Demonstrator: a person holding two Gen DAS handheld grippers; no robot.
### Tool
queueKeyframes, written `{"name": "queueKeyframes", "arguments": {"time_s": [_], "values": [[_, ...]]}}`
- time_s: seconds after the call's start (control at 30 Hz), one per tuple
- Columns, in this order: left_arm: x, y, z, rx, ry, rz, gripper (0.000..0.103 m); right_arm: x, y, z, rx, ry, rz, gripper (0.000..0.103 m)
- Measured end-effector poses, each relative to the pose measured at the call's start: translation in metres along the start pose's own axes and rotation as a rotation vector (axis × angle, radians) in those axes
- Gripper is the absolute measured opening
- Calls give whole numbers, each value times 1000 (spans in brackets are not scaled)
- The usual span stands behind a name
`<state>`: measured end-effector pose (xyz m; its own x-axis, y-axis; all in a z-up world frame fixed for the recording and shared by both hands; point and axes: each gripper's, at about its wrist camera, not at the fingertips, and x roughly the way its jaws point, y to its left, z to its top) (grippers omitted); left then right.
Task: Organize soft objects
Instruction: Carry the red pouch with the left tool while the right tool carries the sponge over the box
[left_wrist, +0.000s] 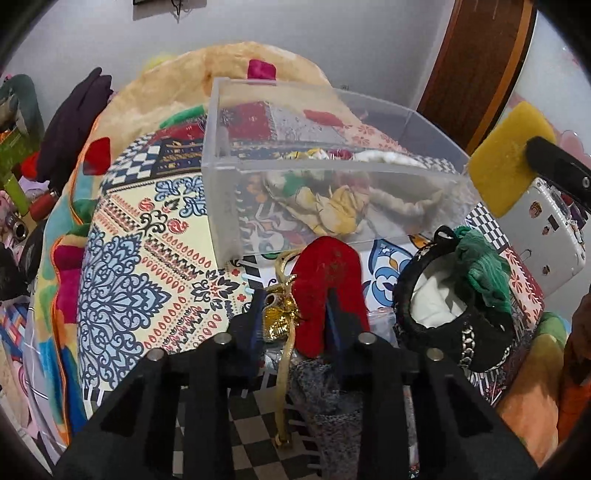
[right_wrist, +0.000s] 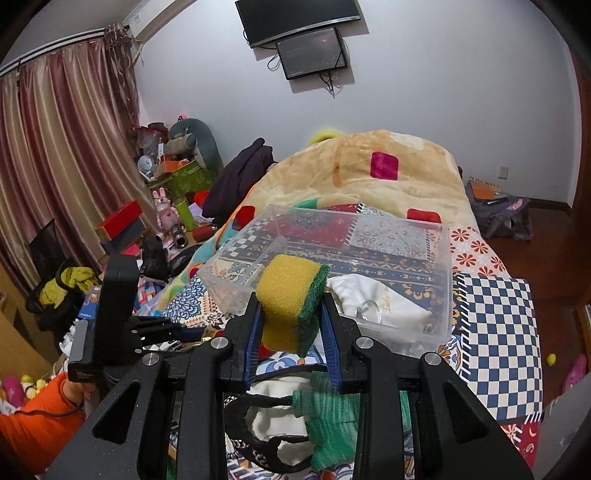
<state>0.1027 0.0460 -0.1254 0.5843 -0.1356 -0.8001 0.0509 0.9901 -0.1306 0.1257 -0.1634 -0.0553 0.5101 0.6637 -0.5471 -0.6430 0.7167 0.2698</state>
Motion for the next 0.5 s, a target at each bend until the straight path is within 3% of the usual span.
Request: {"name": "queueKeyframes", "arguments": {"time_s": [0.27, 0.5], "values": [[-40, -8, -9, 27, -78, 3, 25, -6, -2, 1, -1, -15, -13, 27], [-79, -8, 9, 1, -184, -46, 25, -16, -5, 9, -2, -49, -45, 27]]}}
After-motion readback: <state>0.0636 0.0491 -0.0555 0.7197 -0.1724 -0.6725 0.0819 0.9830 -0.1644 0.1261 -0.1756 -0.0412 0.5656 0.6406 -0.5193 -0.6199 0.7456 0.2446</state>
